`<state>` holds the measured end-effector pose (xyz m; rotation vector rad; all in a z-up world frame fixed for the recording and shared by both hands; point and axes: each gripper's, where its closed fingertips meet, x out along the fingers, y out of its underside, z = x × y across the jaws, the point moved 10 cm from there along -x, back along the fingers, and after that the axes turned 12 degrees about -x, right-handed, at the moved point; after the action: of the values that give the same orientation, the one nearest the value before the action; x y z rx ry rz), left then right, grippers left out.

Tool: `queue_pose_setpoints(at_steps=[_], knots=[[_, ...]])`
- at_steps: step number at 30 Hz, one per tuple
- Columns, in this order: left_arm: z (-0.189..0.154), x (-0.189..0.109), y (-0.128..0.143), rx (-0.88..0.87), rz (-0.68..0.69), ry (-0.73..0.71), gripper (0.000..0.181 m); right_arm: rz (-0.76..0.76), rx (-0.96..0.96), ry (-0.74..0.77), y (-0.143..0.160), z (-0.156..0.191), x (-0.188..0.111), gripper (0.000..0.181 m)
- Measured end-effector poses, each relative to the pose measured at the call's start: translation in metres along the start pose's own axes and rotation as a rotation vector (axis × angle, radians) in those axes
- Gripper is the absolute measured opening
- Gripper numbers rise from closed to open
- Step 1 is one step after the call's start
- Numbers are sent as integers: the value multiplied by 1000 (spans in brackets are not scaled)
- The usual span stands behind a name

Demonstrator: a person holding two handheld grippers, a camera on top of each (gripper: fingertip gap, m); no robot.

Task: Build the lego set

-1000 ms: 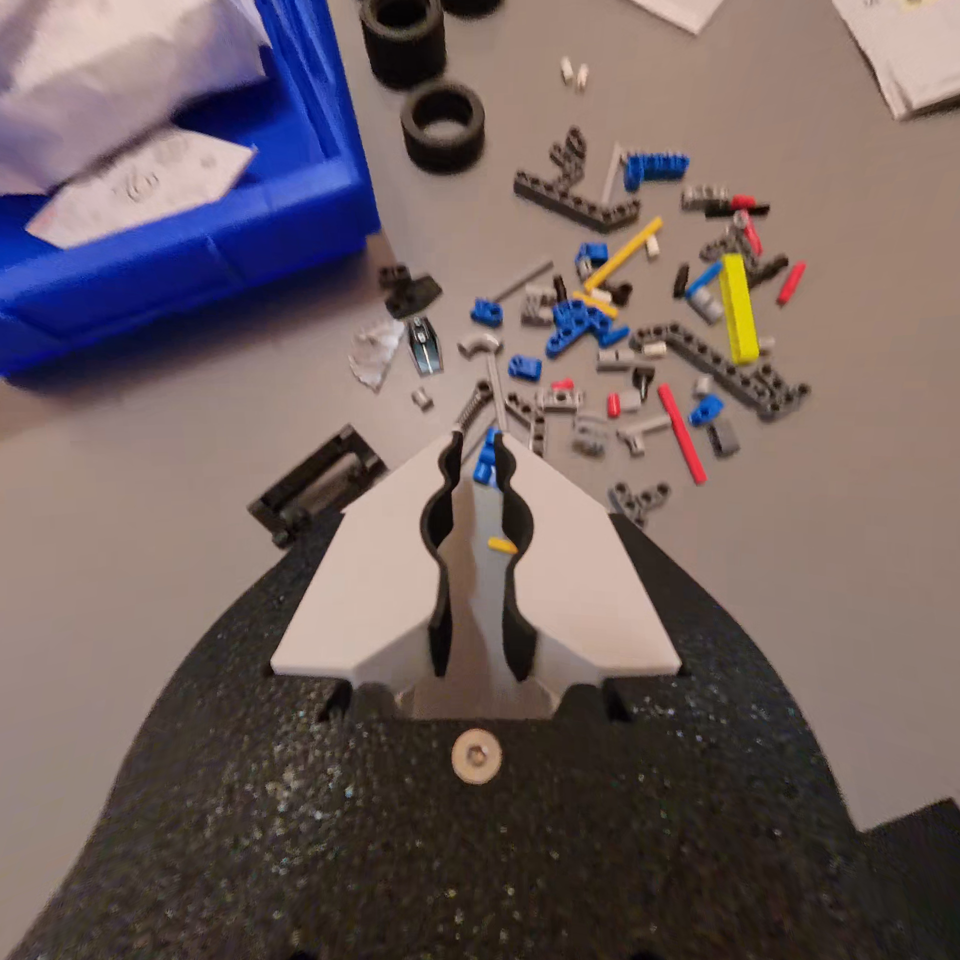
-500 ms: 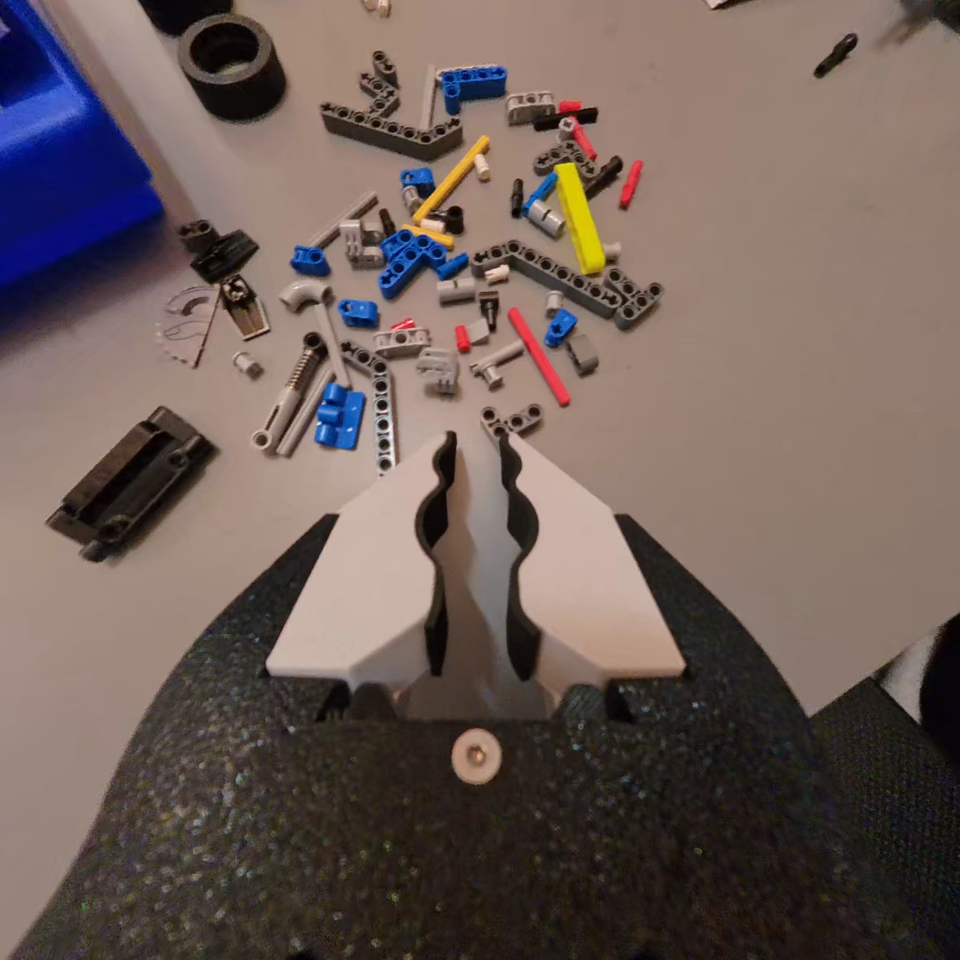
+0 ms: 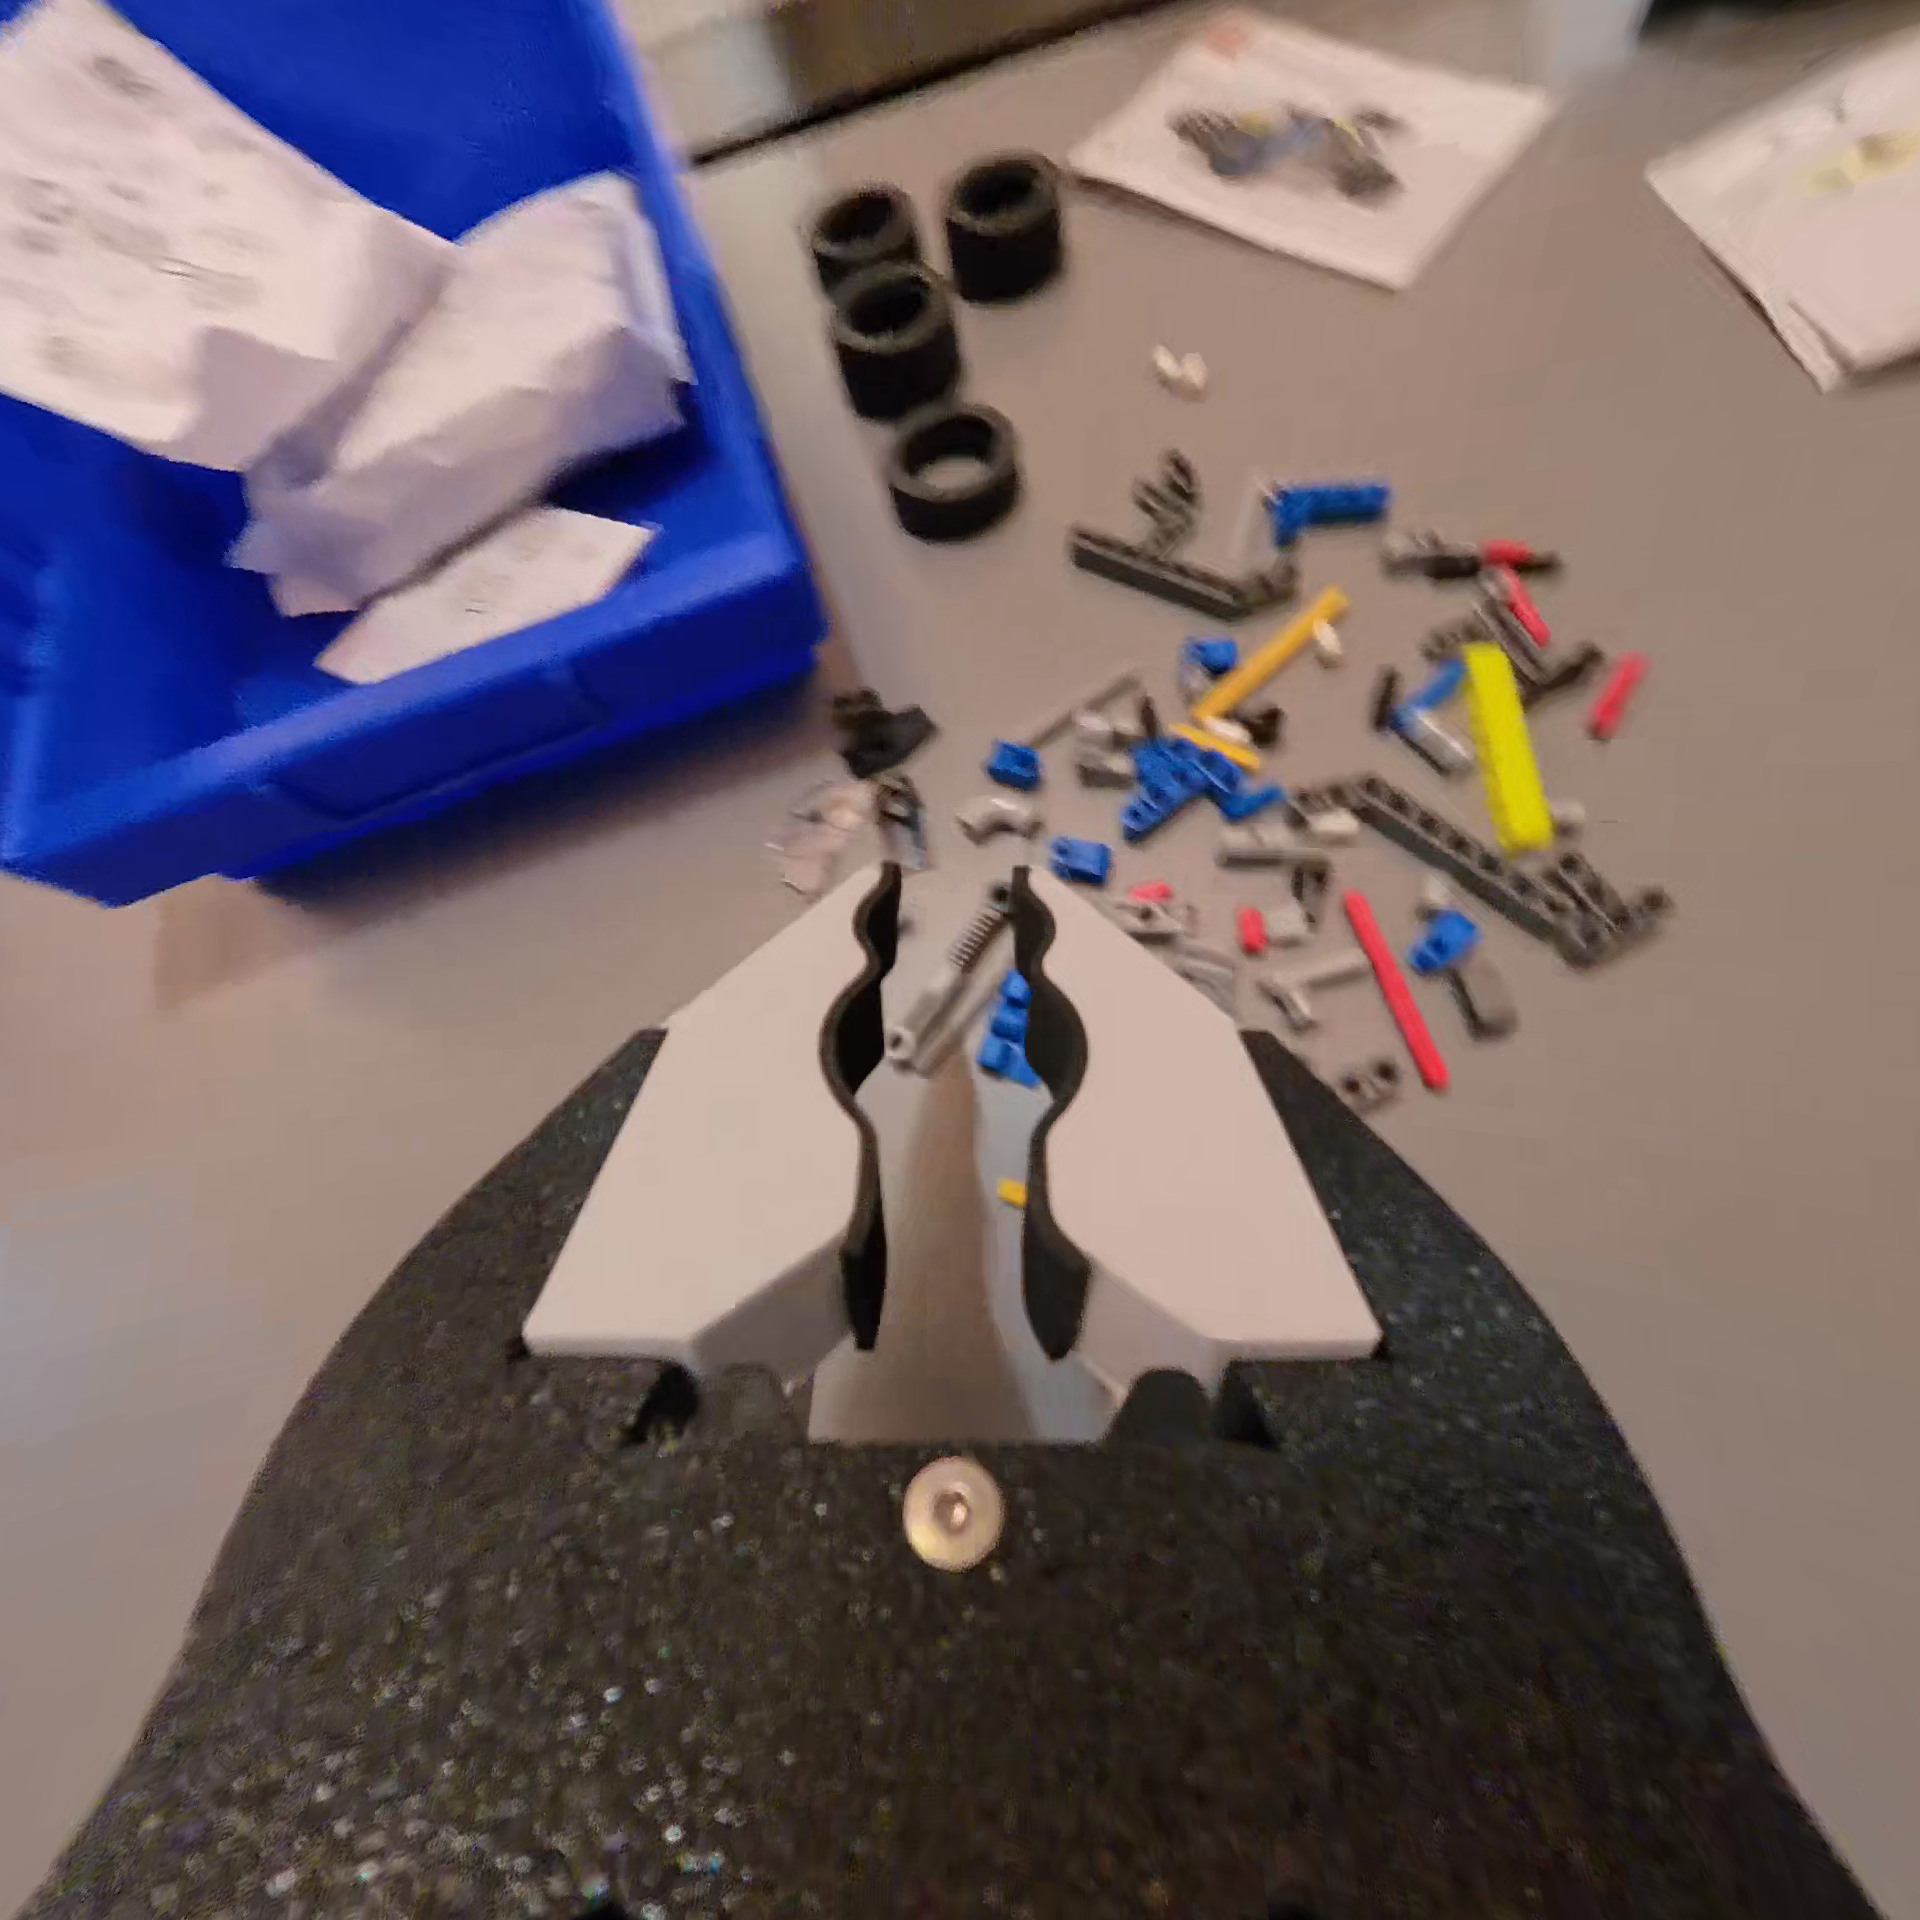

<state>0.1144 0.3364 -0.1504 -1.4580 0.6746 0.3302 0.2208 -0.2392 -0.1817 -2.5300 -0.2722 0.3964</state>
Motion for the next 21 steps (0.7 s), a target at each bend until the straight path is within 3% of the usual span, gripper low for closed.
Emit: queue_pose_setpoints(at_steps=[1, 5, 9, 15, 21], knots=[[8, 0, -4, -42, -42, -21, 24, 1, -5, 9, 0, 0, 0, 27], [32, 0, -11, -98, -132, -91, 38, 11, -39, 35, 0, 1, 1, 27], [47, 4, -11, -32, -50, -159, 31, 17, -81, 67, 0, 3, 2, 27], [39, 27, -12, 77, 111, -28, 19, 24, -110, 92, 0, 4, 3, 28], [34, 49, -23, -5, 143, 28, 21, 33, -132, 95, 1, 6, 5, 27]])
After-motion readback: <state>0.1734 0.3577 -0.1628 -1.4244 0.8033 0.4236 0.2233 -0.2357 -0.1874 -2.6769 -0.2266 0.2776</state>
